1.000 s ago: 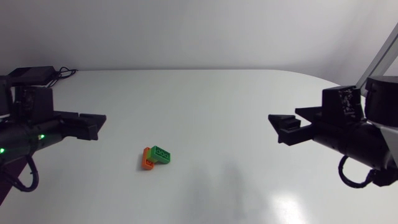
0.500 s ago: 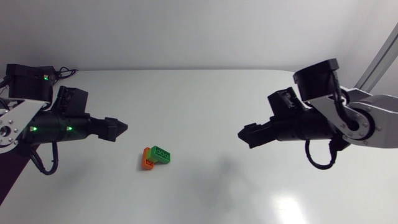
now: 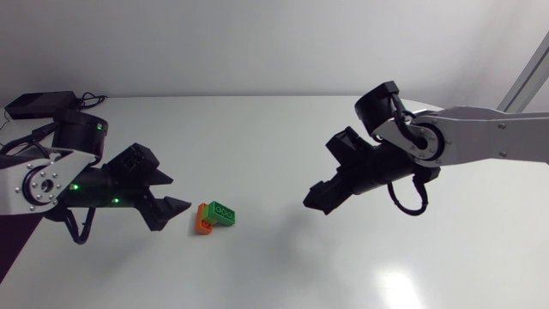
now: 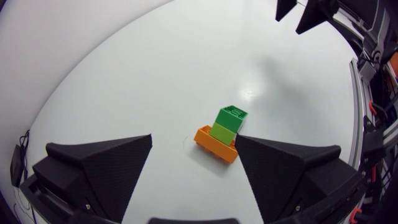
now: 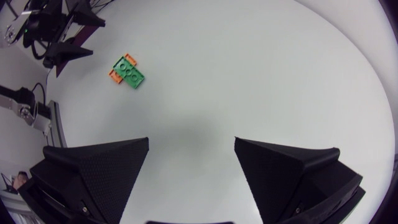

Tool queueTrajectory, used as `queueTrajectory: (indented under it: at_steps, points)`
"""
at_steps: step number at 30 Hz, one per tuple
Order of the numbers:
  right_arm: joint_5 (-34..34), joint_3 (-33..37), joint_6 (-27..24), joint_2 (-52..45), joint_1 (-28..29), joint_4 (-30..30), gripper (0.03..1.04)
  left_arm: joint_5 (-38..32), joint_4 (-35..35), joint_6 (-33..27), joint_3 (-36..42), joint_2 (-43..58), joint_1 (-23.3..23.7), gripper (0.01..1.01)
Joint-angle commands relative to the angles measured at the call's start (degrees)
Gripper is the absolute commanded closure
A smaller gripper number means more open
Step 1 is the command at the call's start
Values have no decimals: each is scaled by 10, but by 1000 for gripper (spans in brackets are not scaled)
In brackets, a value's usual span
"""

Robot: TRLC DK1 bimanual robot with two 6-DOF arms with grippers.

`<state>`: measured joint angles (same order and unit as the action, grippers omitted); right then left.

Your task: Separate the duplo bricks

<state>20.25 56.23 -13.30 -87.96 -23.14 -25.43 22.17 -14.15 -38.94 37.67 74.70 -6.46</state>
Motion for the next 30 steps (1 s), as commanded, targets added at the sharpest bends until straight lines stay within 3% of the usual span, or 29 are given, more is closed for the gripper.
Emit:
queueTrajectory:
  at_steps: [1,8,12,20,30]
  points:
    - [6,13,-57,-12,-16,-23,72,21,6,-69,-24,16,-8,100]
    - [10,8,-152,-8,-61,-35,72,63,-12,-162,-33,49,1,100]
    - [6,29,-179,-44,-86,-21,72,89,-26,-206,-32,64,22,100]
    - [3,87,-216,-125,-140,3,72,100,-33,-254,-16,105,39,100]
    - [1,207,-222,-230,-183,4,103,118,-40,-290,-1,138,62,100]
